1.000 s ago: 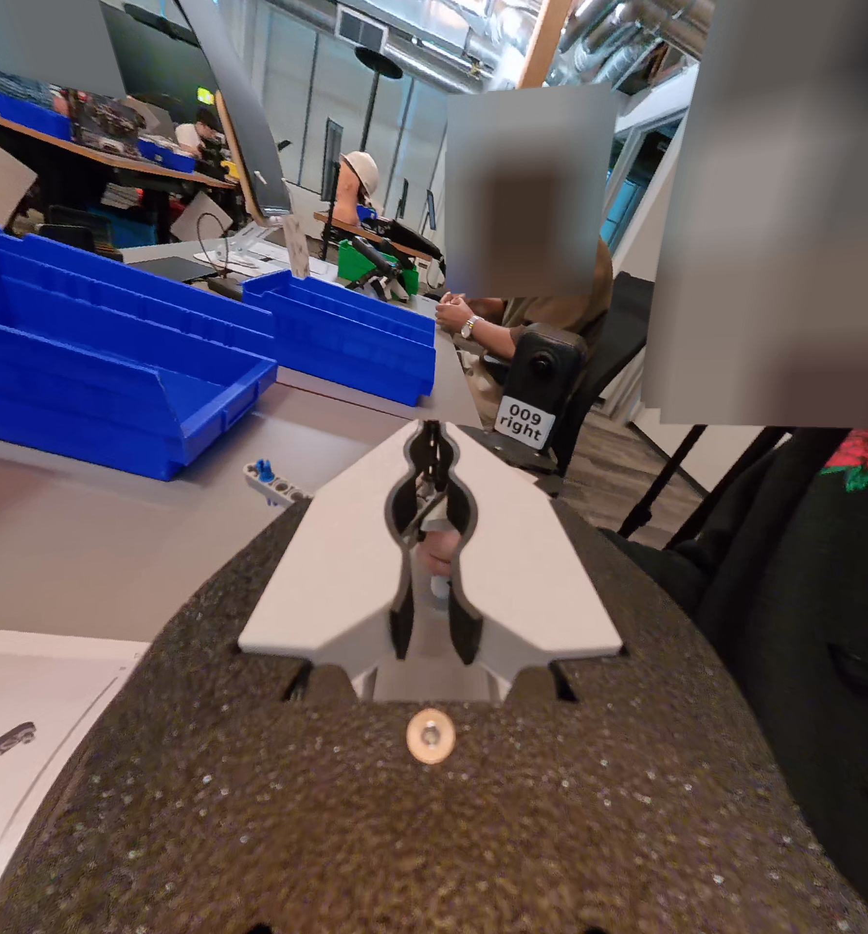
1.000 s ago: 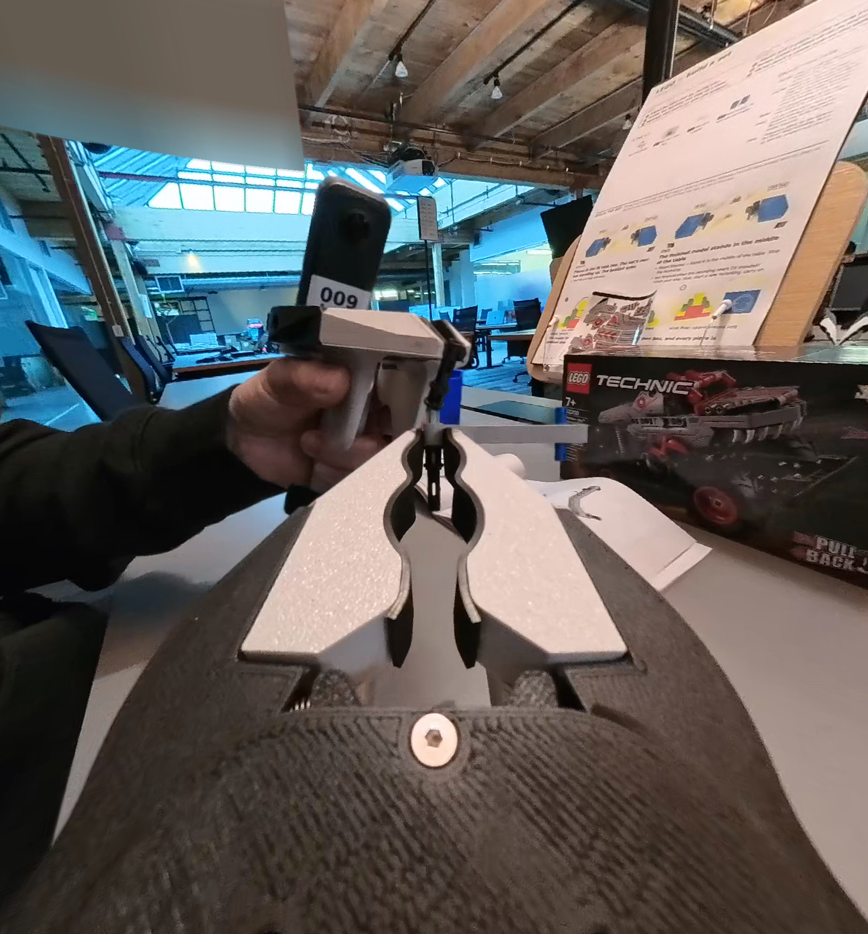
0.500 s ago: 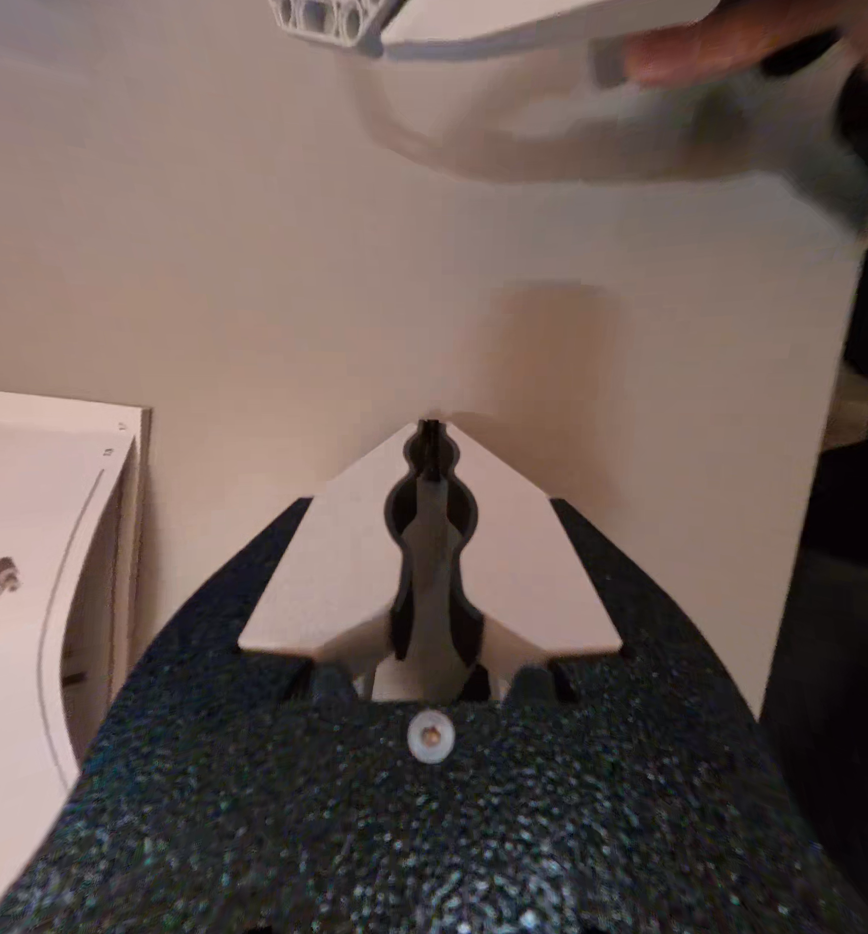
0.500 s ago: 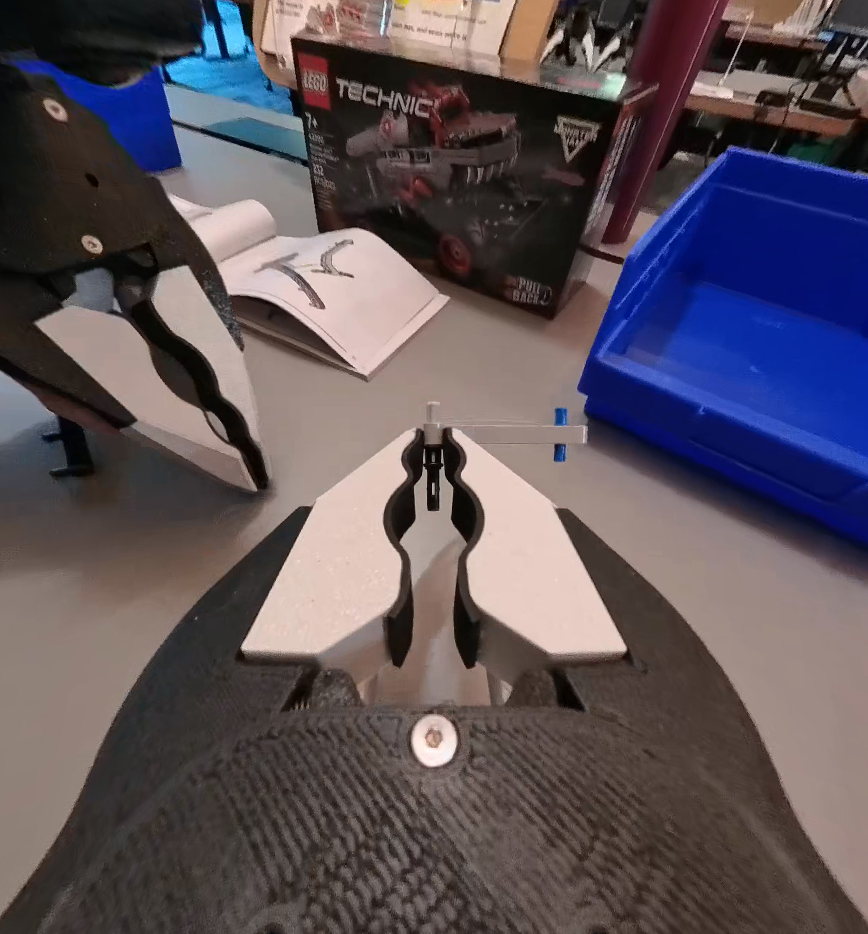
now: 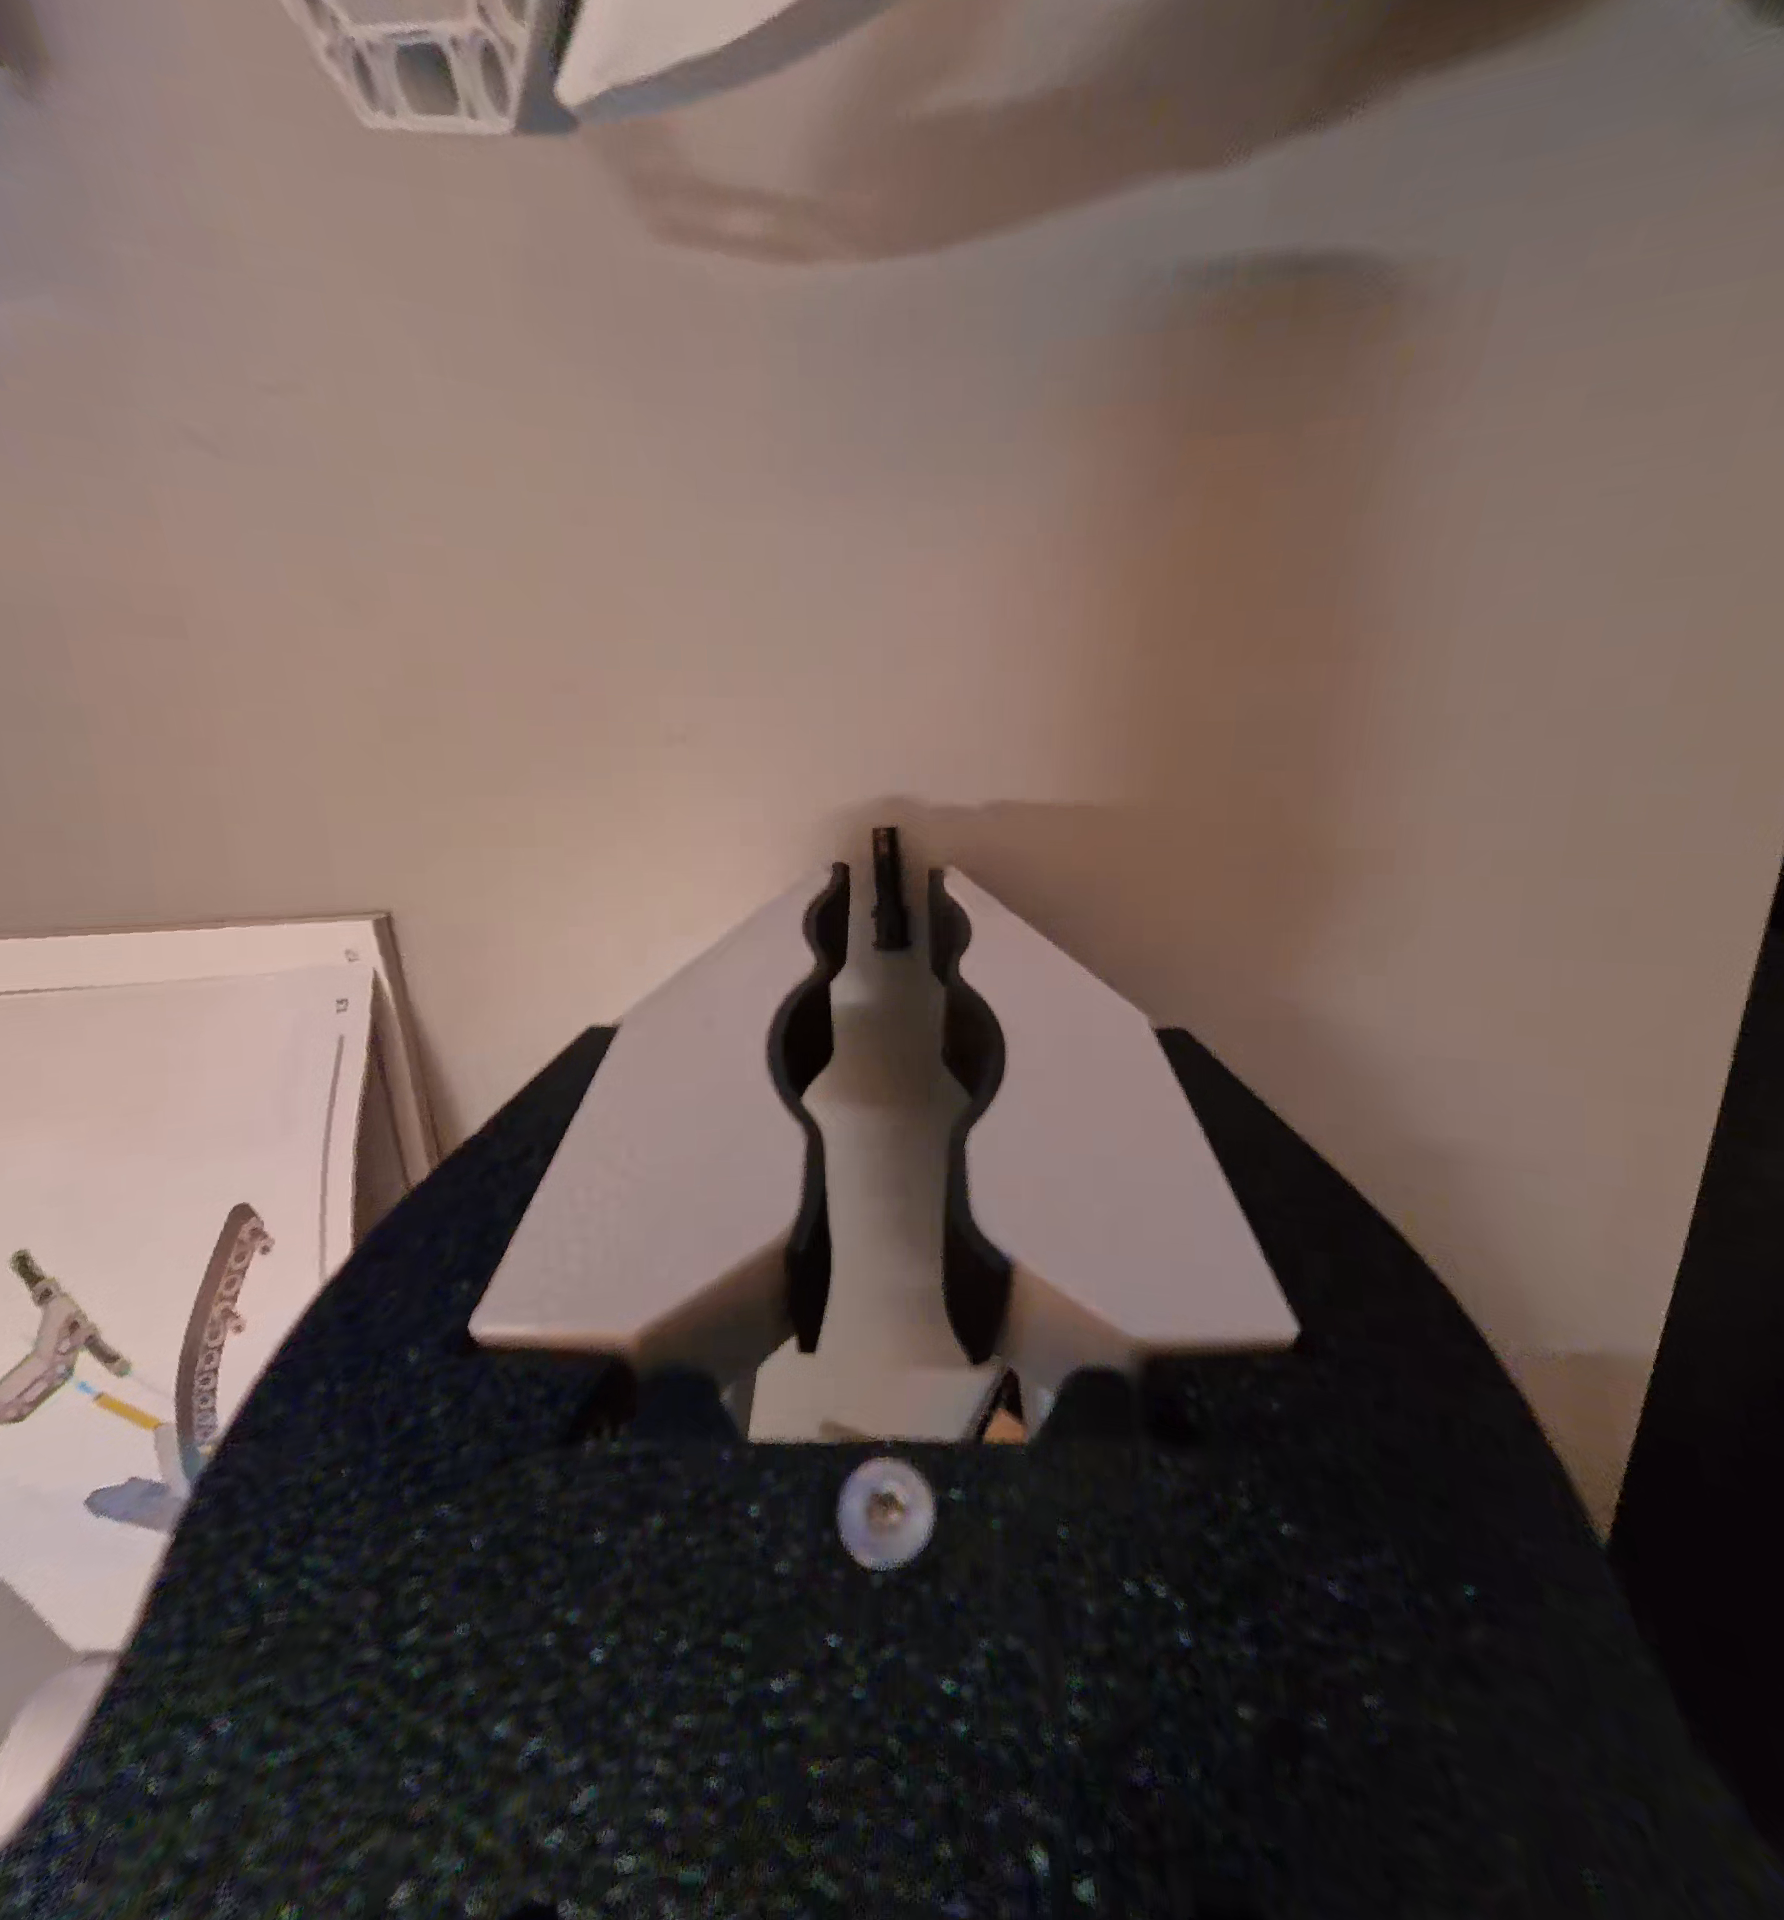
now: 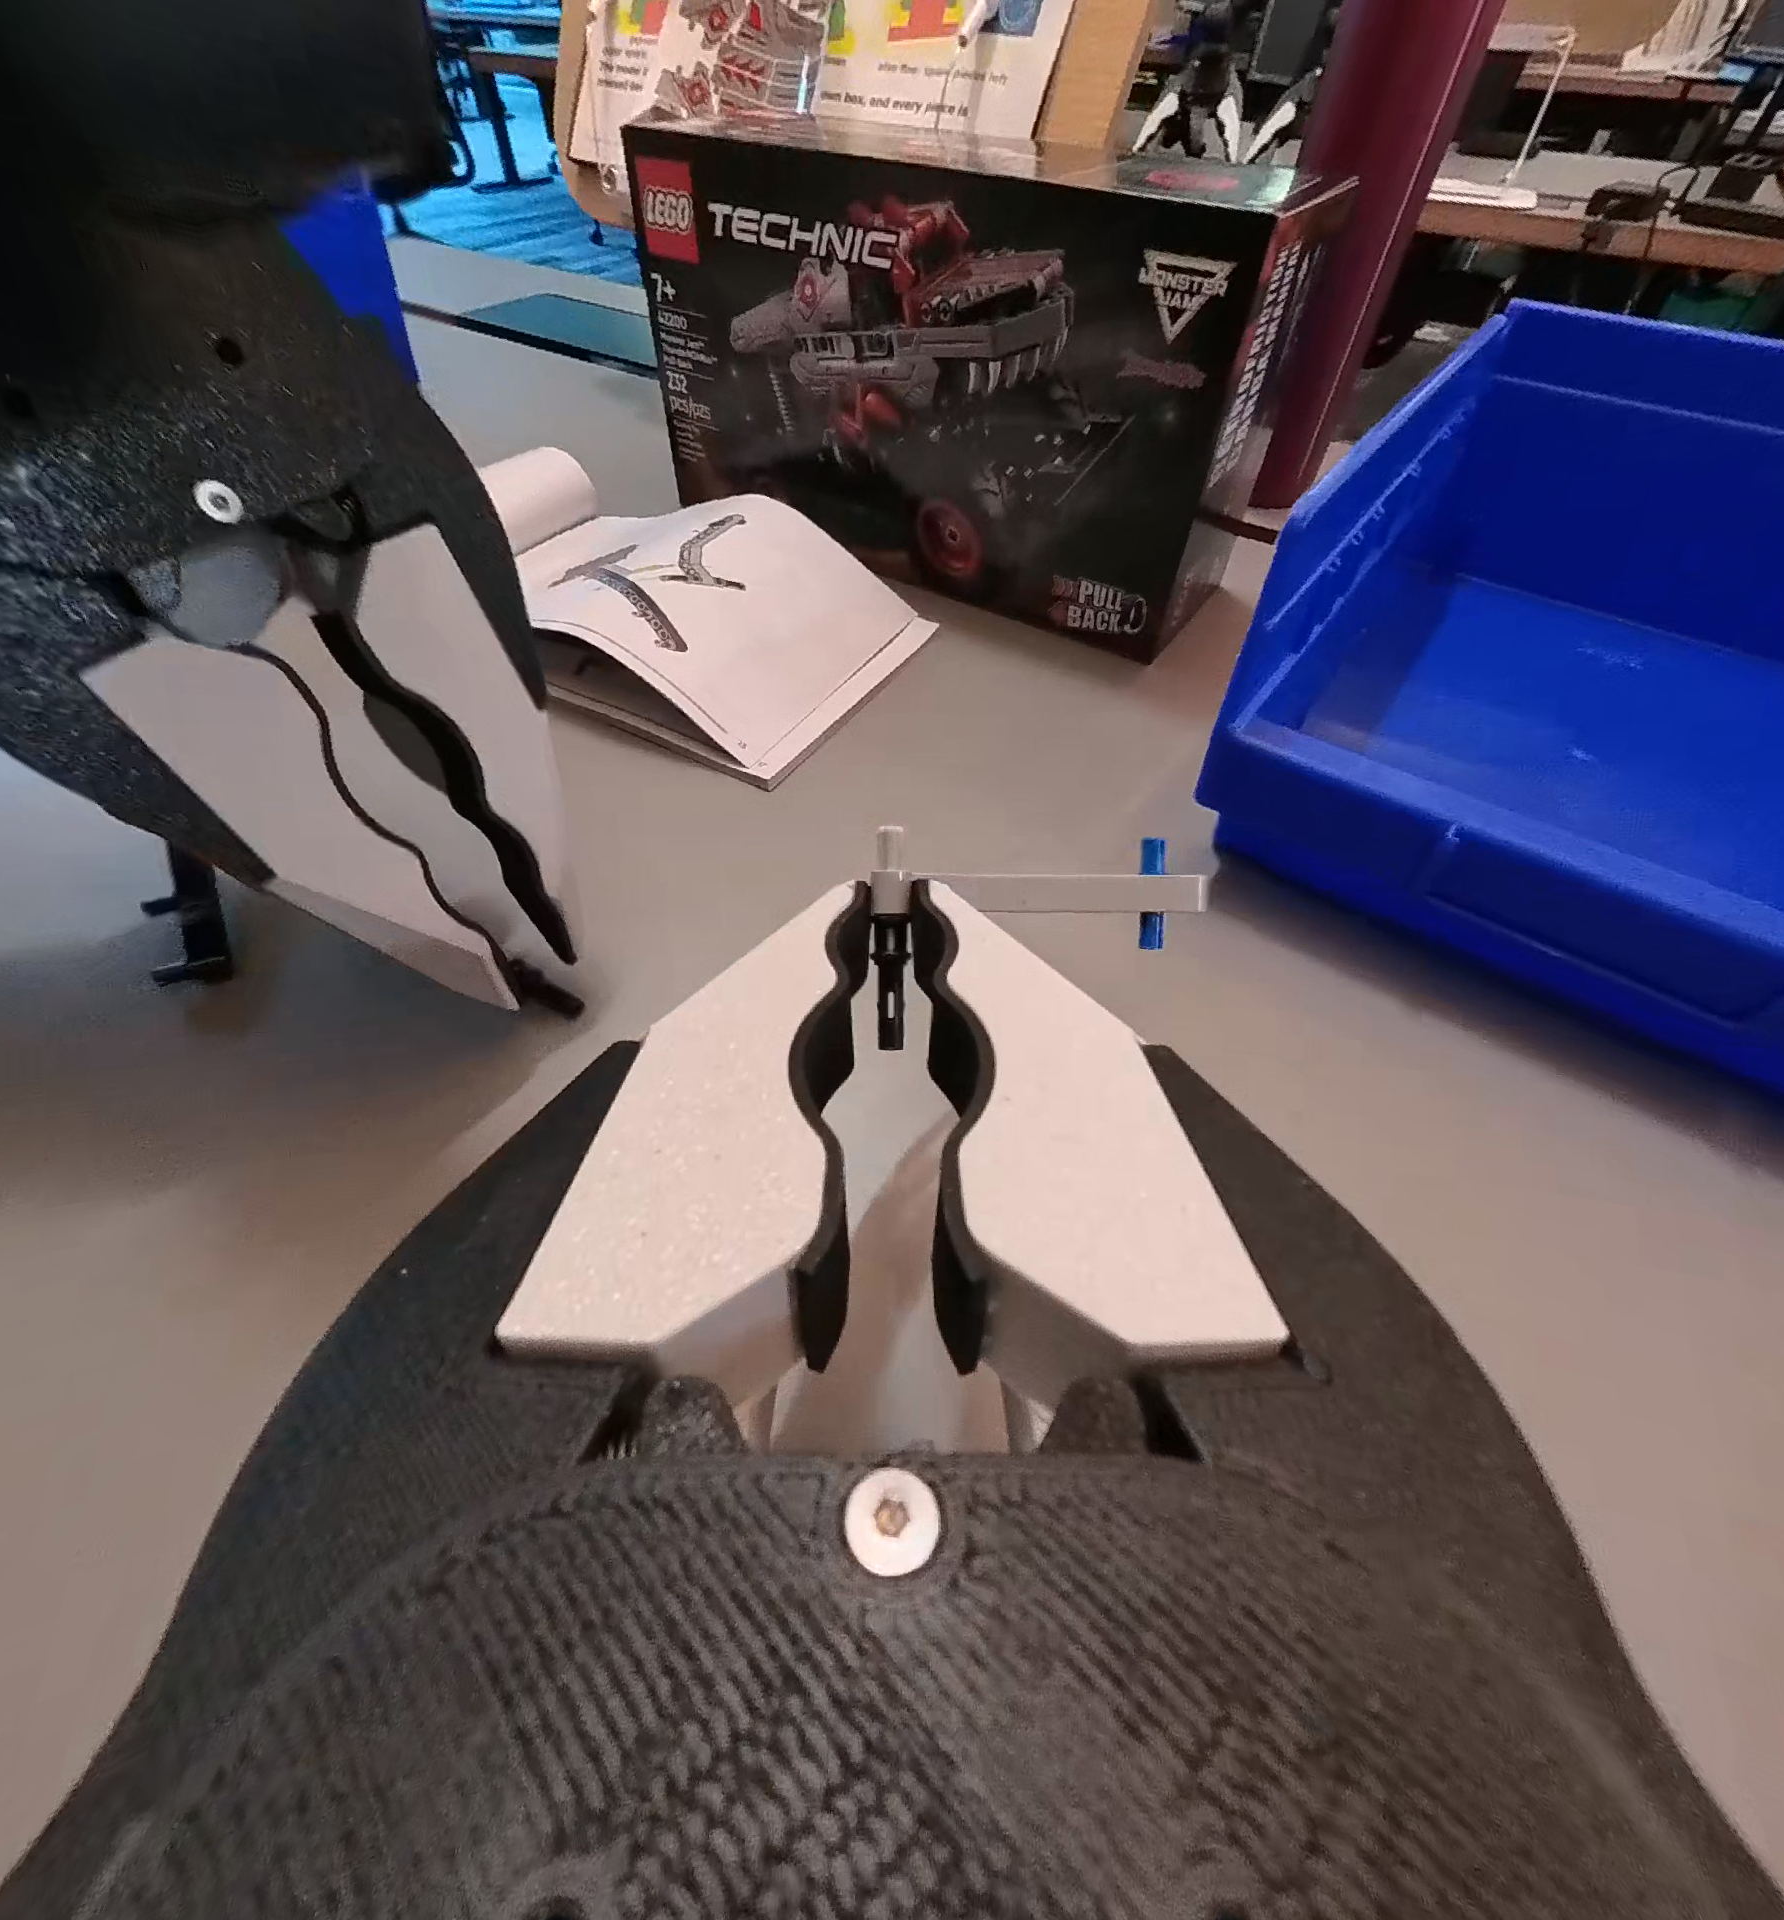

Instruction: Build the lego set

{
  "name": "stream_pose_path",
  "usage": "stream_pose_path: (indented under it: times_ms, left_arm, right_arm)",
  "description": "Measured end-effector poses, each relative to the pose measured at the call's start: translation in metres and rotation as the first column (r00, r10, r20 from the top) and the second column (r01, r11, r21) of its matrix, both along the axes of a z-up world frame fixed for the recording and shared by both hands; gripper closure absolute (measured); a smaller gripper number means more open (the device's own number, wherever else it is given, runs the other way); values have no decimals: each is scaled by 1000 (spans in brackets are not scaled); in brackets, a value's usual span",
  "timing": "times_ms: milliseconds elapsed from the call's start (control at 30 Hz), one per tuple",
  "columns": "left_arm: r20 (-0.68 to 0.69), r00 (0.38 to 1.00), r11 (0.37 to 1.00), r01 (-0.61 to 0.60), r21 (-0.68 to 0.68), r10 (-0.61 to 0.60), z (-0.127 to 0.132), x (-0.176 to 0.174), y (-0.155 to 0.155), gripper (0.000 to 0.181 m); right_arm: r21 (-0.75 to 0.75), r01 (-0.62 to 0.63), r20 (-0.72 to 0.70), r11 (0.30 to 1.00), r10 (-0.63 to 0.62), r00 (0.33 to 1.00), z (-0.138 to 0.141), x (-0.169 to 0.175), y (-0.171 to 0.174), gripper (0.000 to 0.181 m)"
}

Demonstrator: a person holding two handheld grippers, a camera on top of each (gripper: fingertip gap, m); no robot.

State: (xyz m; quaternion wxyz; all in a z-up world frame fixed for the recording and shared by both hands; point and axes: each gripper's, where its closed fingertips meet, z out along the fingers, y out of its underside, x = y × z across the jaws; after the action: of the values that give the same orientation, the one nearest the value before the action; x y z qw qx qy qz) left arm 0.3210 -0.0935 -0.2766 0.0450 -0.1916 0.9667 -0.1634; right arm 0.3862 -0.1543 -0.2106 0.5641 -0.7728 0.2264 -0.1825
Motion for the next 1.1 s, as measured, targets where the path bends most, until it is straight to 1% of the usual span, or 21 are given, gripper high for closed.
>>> stream_pose_path:
  times_ms: [100,200,300,400,533,600,700,733,833,933,1000,1100]
  left_arm:
    - [-13,1000,996,21,92,-20,-7,-2,5,173]
    - [-30,999,995,19,101,-16,-9,-4,3,176]
    - [-10,999,994,42,98,-41,-8,-4,3,177]
    - [14,998,997,58,58,-59,-8,-3,2,178]
    - [-2,1000,999,13,-40,-14,-8,-2,1,177]
    - [-40,999,996,-37,-84,34,-8,-2,1,177]
    - [-130,989,987,-94,-133,76,-6,-5,-2,167]
    - [-140,986,984,-112,-140,92,-5,-4,-1,163]
    - [-118,982,978,-160,-134,144,-3,6,4,164]
    - [-108,984,980,-155,-127,141,-2,6,1,166]
    - [-87,989,988,-131,-85,124,-4,5,1,167]
    - [-30,994,995,-103,5,103,-8,6,5,176]
  right_arm:
    - [1,-7,3,1000,7,1000,0,-1,2,177]
    - [3,-13,8,1000,13,1000,2,-2,3,177]
    - [22,-14,10,1000,14,1000,5,-2,4,177]
    - [24,-23,8,999,23,1000,3,-3,6,176]
    - [6,-36,14,999,36,999,3,-6,10,177]
    - [8,-38,17,999,38,999,5,-6,10,177]
    - [7,-39,15,999,39,999,5,-6,10,176]
    - [5,-40,16,999,39,999,5,-7,9,176]
    - [9,-40,20,999,40,999,7,-7,9,177]
    - [11,-41,17,999,41,999,6,-6,9,176]
    - [12,-44,16,999,44,999,6,-6,9,176]
    - [16,-48,14,999,48,999,6,-7,10,176]
